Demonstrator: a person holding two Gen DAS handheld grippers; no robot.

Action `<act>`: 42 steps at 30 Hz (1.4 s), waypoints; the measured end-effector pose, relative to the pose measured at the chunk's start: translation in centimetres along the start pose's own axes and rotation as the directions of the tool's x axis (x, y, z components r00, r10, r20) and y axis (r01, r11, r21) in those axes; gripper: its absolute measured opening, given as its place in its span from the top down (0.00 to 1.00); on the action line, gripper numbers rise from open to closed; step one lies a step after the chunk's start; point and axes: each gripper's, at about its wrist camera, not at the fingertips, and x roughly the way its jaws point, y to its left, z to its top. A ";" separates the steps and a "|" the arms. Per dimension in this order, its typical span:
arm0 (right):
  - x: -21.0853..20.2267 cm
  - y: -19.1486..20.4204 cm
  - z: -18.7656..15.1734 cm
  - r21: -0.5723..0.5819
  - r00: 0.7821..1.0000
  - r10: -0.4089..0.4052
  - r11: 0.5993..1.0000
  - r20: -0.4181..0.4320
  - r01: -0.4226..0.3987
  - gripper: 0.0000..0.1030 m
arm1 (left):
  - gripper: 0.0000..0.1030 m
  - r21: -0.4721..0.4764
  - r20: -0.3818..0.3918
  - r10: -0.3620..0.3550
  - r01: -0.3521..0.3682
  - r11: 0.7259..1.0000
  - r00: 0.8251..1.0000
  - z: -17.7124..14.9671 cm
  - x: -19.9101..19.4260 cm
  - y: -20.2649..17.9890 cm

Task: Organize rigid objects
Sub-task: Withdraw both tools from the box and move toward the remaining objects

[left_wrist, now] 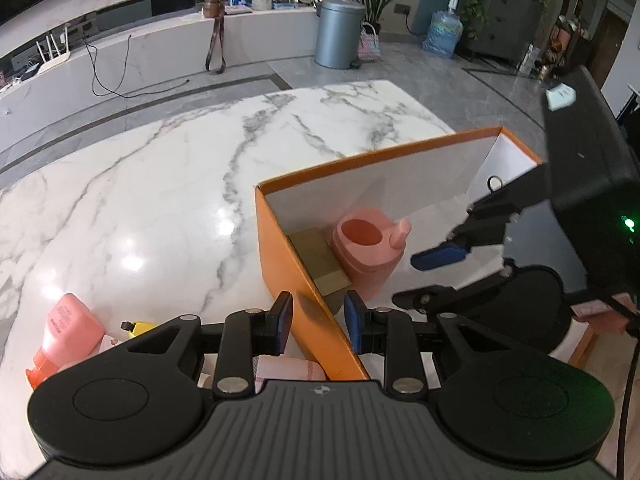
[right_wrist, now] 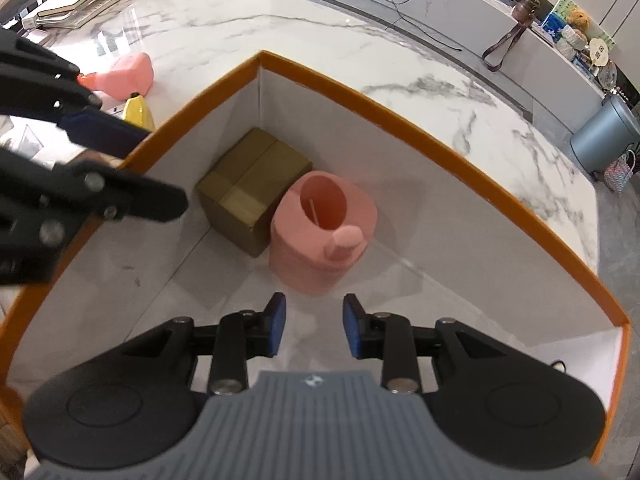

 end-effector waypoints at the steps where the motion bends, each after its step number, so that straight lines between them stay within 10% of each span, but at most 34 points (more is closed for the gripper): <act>1: -0.4 0.1 -0.2 0.005 1.000 0.004 1.000 0.007 -0.004 0.70 | 0.67 -0.001 0.008 0.003 -0.003 1.000 1.000 -0.1 -0.3 0.0; 21: -7.6 3.3 -1.2 0.087 0.971 0.038 0.994 0.235 -0.060 0.63 | 0.51 0.014 0.149 0.113 -0.116 0.993 0.982 -2.8 -6.4 -0.1; 42: -7.2 12.2 2.0 -0.013 0.945 0.207 0.978 0.252 -0.210 0.63 | 0.50 -0.169 0.004 0.247 -0.242 0.955 0.969 -7.5 -10.6 8.3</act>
